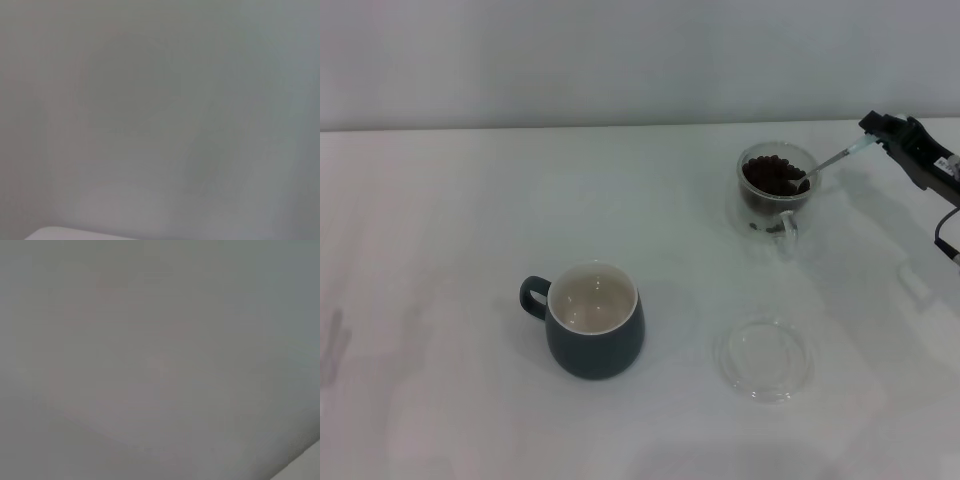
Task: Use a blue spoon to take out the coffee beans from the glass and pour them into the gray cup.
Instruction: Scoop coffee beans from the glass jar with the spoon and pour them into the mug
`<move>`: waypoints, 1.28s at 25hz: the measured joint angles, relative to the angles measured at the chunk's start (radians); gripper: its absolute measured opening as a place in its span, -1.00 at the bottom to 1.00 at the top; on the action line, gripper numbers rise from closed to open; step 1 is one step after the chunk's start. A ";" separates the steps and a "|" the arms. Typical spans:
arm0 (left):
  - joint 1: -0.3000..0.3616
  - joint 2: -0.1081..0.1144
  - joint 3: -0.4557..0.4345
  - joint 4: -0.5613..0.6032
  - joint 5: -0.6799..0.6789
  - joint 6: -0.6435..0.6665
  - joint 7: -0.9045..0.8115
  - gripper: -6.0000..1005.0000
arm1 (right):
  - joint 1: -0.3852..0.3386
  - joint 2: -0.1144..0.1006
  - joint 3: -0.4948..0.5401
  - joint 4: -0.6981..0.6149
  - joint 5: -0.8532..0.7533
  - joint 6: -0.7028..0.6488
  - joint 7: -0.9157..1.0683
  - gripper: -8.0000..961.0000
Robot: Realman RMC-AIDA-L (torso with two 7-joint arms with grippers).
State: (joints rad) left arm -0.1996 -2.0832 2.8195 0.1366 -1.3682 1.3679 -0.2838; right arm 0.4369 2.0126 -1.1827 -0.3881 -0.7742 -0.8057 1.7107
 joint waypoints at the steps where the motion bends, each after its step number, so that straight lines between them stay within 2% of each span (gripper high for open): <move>1: 0.000 0.000 0.000 0.000 0.000 0.000 0.000 0.78 | 0.002 0.000 0.000 0.010 0.017 -0.006 0.000 -0.67; 3: 0.001 0.000 0.000 0.000 0.000 0.000 0.000 0.78 | 0.004 0.000 0.000 0.046 0.094 -0.026 0.001 -0.67; 8: 0.003 0.000 -0.002 0.000 -0.001 0.001 0.000 0.78 | 0.000 0.000 0.000 0.065 0.152 -0.055 0.002 -0.67; 18: 0.003 0.000 -0.002 0.000 -0.006 0.001 0.000 0.78 | 0.001 -0.001 0.000 0.086 0.180 -0.092 0.072 -0.67; 24: 0.002 0.001 -0.002 0.000 -0.024 0.000 0.000 0.78 | 0.005 -0.001 -0.012 0.100 0.177 -0.195 0.082 -0.67; 28: -0.002 0.001 -0.002 -0.002 -0.024 0.000 0.000 0.78 | 0.012 0.001 -0.061 0.112 0.177 -0.274 0.099 -0.67; 32: -0.006 0.002 -0.002 -0.004 -0.025 0.000 0.000 0.78 | 0.018 0.001 -0.132 0.105 0.178 -0.291 0.144 -0.67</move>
State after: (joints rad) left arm -0.2061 -2.0815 2.8179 0.1324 -1.3929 1.3674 -0.2838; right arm 0.4546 2.0140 -1.3152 -0.2832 -0.5963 -1.0965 1.8551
